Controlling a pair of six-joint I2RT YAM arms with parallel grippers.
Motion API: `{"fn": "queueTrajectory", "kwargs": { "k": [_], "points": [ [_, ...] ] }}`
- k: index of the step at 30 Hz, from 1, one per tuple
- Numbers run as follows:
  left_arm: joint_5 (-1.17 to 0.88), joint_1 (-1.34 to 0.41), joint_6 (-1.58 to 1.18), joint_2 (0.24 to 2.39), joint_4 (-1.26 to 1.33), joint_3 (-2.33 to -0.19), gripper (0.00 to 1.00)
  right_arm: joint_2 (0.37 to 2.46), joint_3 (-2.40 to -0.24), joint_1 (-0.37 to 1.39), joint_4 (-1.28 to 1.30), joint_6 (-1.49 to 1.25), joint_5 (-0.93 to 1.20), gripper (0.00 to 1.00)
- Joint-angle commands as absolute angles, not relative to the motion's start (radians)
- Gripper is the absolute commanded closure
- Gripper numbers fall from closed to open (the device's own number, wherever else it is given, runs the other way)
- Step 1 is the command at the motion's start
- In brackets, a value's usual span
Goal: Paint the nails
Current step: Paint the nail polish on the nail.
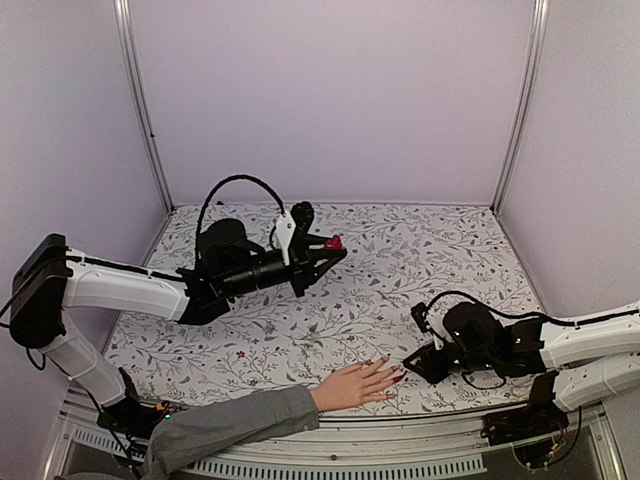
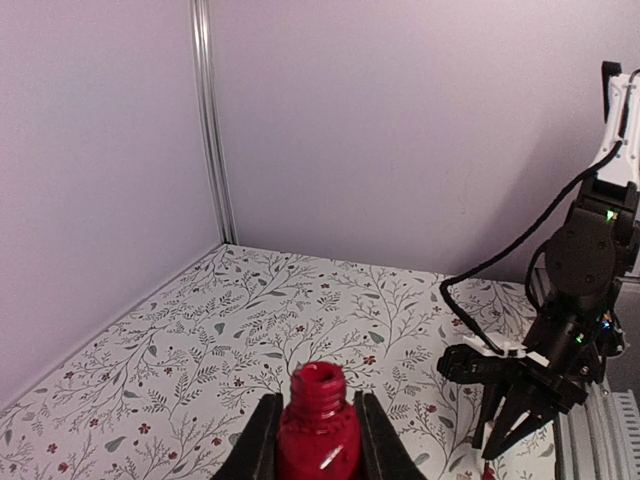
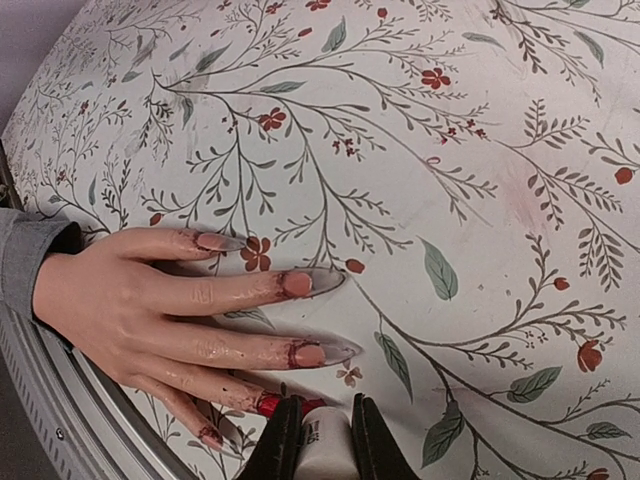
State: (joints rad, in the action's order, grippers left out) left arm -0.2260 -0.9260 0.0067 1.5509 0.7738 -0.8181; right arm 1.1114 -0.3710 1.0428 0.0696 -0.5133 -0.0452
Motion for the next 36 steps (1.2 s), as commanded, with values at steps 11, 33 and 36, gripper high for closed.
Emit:
{"fn": "queueTrajectory", "kwargs": {
  "k": [11, 33, 36],
  "points": [
    [-0.219, -0.910, 0.002, 1.548, 0.824, -0.805, 1.00, 1.079, -0.385, 1.049, 0.099, -0.523, -0.069, 1.00],
    [-0.220, -0.910, 0.002, 1.547, 0.825, -0.808, 1.00, 1.001, -0.388, 1.049, 0.066, -0.453, -0.025, 1.00],
    [-0.219, -0.910, 0.003, 1.545, 0.824, -0.807, 1.00, 1.016, -0.390, 1.049, 0.046, -0.437, -0.011, 1.00]
  ]
}}
